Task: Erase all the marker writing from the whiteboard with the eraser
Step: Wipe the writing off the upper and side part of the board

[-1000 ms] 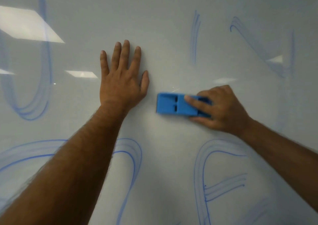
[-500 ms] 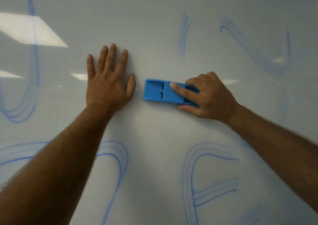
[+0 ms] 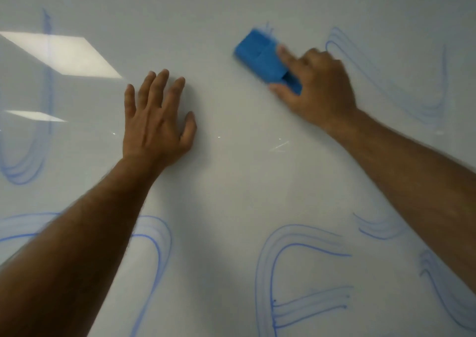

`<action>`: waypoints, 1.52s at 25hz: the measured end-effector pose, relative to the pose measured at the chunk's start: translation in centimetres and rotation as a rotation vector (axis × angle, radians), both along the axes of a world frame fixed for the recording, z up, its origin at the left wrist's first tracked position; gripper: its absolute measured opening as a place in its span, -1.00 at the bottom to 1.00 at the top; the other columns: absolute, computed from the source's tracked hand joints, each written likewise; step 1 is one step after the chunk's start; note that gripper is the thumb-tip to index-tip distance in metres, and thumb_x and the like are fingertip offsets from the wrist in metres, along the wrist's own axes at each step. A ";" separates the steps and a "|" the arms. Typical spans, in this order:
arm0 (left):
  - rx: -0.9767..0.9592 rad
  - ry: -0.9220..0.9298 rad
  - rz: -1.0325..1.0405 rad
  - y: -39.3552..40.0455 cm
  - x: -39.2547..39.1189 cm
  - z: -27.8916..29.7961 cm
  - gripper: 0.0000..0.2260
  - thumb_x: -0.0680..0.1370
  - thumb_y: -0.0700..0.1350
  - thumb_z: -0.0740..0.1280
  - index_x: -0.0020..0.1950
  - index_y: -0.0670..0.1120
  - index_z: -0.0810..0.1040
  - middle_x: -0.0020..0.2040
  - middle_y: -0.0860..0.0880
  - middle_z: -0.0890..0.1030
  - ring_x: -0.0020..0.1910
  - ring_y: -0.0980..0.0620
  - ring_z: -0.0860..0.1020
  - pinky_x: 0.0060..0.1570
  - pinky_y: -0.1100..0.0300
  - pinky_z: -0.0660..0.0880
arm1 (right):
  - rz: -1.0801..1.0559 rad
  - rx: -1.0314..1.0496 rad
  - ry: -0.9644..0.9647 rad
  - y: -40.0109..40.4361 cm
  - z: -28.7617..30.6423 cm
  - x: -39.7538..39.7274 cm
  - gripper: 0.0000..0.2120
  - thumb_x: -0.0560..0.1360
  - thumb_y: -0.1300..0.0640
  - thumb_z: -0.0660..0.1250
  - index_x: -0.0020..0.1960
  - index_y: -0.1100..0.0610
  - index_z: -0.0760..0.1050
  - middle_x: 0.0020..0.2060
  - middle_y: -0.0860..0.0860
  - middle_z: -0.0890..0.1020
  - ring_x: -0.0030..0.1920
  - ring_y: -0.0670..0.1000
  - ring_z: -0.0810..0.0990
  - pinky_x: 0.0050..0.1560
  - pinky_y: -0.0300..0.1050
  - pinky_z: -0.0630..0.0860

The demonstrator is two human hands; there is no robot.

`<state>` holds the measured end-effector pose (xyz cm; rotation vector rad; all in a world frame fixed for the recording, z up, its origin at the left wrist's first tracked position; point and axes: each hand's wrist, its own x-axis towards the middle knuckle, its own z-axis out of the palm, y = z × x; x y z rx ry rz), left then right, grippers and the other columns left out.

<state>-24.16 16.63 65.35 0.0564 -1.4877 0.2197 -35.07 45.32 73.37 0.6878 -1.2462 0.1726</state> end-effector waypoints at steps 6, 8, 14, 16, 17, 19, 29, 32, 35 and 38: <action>0.067 0.035 -0.097 2.6 -1.3 0.3 -0.32 0.57 0.10 0.15 0.64 -0.12 0.11 0.62 -0.18 0.17 0.61 -0.16 0.12 0.57 -0.22 -0.03 | -0.034 0.246 0.226 0.6 1.7 -1.1 -0.43 0.61 -0.23 0.26 0.51 0.04 0.42 -0.06 0.24 0.60 -0.15 0.27 0.56 -0.18 0.12 0.49; 0.080 0.036 -0.075 2.9 -1.7 0.1 -0.33 0.58 0.08 0.14 0.65 -0.11 0.08 0.63 -0.18 0.16 0.62 -0.15 0.11 0.57 -0.22 -0.06 | -0.076 -0.061 -0.001 1.8 3.1 -0.6 -0.38 0.61 -0.25 0.22 0.57 0.04 0.31 0.04 0.30 0.57 0.01 0.33 0.56 -0.06 0.17 0.48; 0.092 -0.022 0.009 2.9 -1.7 0.0 -0.38 0.59 0.11 0.06 0.64 -0.08 0.17 0.64 -0.16 0.14 0.63 -0.13 0.05 0.58 -0.21 -0.11 | -0.045 -0.205 -0.152 -0.1 3.9 0.5 -0.35 0.63 -0.26 0.18 0.61 0.05 0.22 0.16 0.29 0.52 0.15 0.32 0.50 0.07 0.18 0.44; 0.093 -0.044 0.018 3.0 -1.5 0.0 -0.37 0.59 0.12 0.04 0.64 -0.07 0.15 0.64 -0.15 0.12 0.63 -0.12 0.03 0.58 -0.20 -0.13 | -0.036 0.068 0.018 -2.0 2.8 0.7 -0.37 0.60 -0.26 0.21 0.56 0.05 0.35 0.03 0.27 0.57 0.01 0.30 0.56 -0.06 0.16 0.48; 0.095 -0.057 0.024 3.0 -1.4 0.1 -0.37 0.59 0.13 0.03 0.65 -0.07 0.14 0.65 -0.15 0.10 0.64 -0.11 0.01 0.59 -0.19 -0.14 | -0.055 0.182 0.095 -2.6 2.5 0.6 -0.38 0.59 -0.27 0.21 0.54 0.04 0.38 -0.02 0.25 0.58 -0.07 0.28 0.56 -0.11 0.14 0.49; 0.095 -0.059 0.026 2.9 -1.3 0.1 -0.36 0.59 0.14 0.02 0.65 -0.06 0.13 0.65 -0.14 0.10 0.64 -0.11 0.01 0.59 -0.19 -0.14 | -0.116 0.268 0.149 -2.6 2.9 0.7 -0.39 0.60 -0.28 0.20 0.54 0.01 0.37 -0.04 0.23 0.59 -0.10 0.27 0.56 -0.13 0.13 0.48; 0.090 -0.014 0.027 2.8 -1.8 0.0 -0.38 0.59 0.13 0.04 0.63 -0.08 0.20 0.63 -0.16 0.16 0.62 -0.14 0.07 0.58 -0.22 -0.09 | -0.092 -0.375 -0.330 2.4 4.9 0.7 -0.36 0.65 -0.22 0.16 0.62 0.04 0.15 0.27 0.31 0.48 0.28 0.33 0.45 0.25 0.24 0.36; 0.087 -0.014 0.021 2.8 -1.8 0.0 -0.38 0.59 0.12 0.06 0.63 -0.08 0.19 0.63 -0.16 0.15 0.62 -0.14 0.07 0.58 -0.22 -0.08 | -0.057 -0.150 -0.175 -0.6 4.0 1.1 -0.37 0.62 -0.23 0.19 0.60 0.02 0.23 0.19 0.29 0.52 0.19 0.33 0.49 0.11 0.20 0.41; 0.090 -0.032 0.014 2.9 -1.6 0.0 -0.38 0.59 0.13 0.06 0.63 -0.07 0.17 0.64 -0.16 0.14 0.63 -0.14 0.05 0.58 -0.20 -0.10 | -0.055 0.151 0.158 -3.2 1.9 0.8 -0.40 0.57 -0.24 0.23 0.51 0.03 0.43 -0.05 0.23 0.59 -0.09 0.27 0.58 -0.14 0.10 0.46; 0.089 -0.044 0.019 3.0 -1.6 0.0 -0.38 0.59 0.13 0.05 0.64 -0.07 0.16 0.64 -0.15 0.12 0.63 -0.13 0.04 0.58 -0.19 -0.12 | -0.078 0.204 0.277 -2.9 1.5 -0.2 -0.43 0.59 -0.25 0.22 0.49 0.02 0.45 -0.10 0.19 0.60 -0.18 0.22 0.56 -0.21 0.04 0.45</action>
